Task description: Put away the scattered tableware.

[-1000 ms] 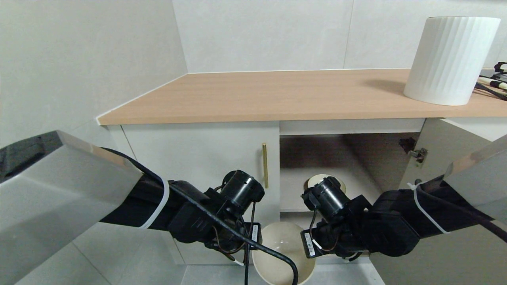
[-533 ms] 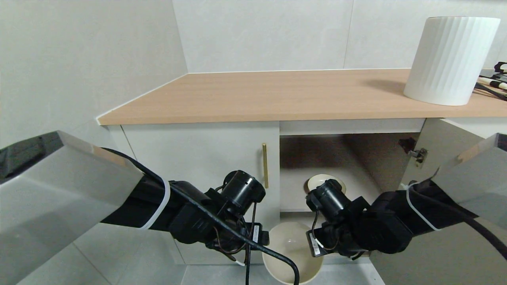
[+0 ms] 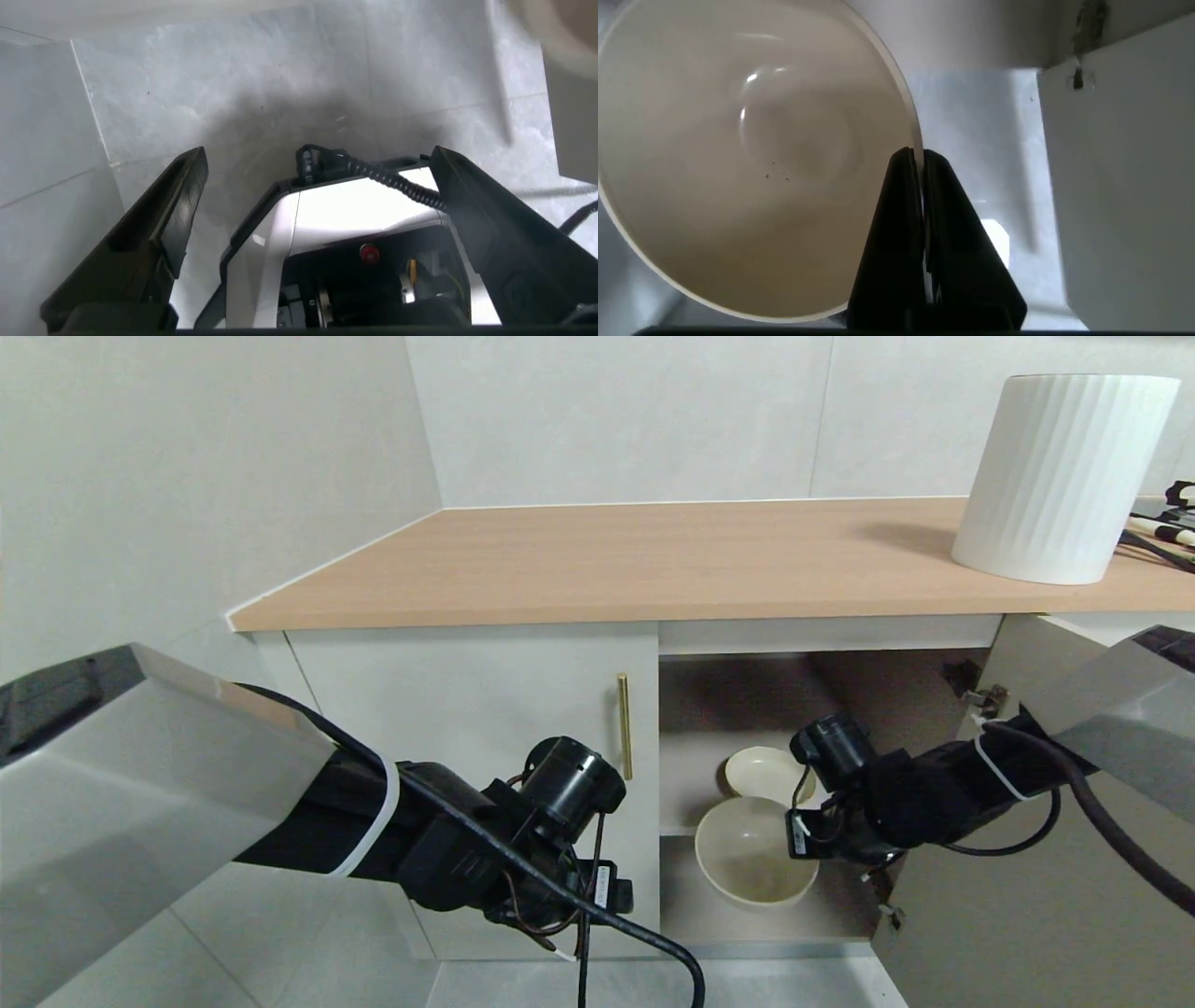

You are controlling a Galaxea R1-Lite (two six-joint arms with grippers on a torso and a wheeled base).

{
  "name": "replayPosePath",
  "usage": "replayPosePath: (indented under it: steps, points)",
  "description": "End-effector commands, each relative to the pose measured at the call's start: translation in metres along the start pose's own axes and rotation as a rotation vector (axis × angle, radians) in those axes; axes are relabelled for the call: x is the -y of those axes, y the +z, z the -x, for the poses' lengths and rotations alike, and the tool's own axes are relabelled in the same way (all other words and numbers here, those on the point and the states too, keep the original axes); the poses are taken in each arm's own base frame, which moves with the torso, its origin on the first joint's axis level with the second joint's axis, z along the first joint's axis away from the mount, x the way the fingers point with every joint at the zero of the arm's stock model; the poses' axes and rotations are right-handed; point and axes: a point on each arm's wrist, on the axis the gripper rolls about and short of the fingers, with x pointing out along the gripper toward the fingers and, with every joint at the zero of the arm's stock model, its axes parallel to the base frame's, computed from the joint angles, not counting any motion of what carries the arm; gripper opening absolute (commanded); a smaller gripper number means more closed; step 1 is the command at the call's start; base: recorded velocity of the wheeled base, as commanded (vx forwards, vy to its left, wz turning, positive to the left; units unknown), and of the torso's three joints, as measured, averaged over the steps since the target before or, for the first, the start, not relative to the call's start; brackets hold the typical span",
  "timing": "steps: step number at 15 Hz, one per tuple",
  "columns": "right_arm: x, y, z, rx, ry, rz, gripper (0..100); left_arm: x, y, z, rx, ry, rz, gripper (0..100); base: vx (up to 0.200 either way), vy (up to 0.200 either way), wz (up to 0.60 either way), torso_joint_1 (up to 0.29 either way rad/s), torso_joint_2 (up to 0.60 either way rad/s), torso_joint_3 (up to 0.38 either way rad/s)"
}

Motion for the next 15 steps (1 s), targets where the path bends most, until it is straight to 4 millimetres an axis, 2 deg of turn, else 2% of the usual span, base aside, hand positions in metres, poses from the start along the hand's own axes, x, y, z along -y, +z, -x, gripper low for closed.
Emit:
replayPosePath:
  steps: [1, 6, 11, 15]
  points:
    - [0.008, 0.017, -0.004, 0.040, -0.002, -0.090, 0, 0.000, 0.000, 0.000, 0.003, 0.000, 0.001, 100, 0.000, 0.000, 0.00, 0.000, 0.00, 0.000]
    - [0.019, 0.042, -0.010, 0.178, 0.038, -0.265, 0, 0.000, 0.000, 0.000, 0.002, 0.001, 0.001, 100, 0.000, 0.000, 0.00, 0.000, 0.00, 0.000]
    - [0.027, 0.053, -0.037, 0.235, 0.043, -0.385, 0, 0.000, 0.000, 0.000, 0.002, 0.001, 0.001, 100, 0.000, 0.000, 0.00, 0.000, 0.00, 0.000]
    - [0.034, 0.060, -0.050, 0.250, 0.021, -0.433, 0, 0.000, 0.000, 0.000, 0.002, 0.001, 0.001, 100, 0.000, 0.000, 0.00, 0.000, 0.00, 0.000]
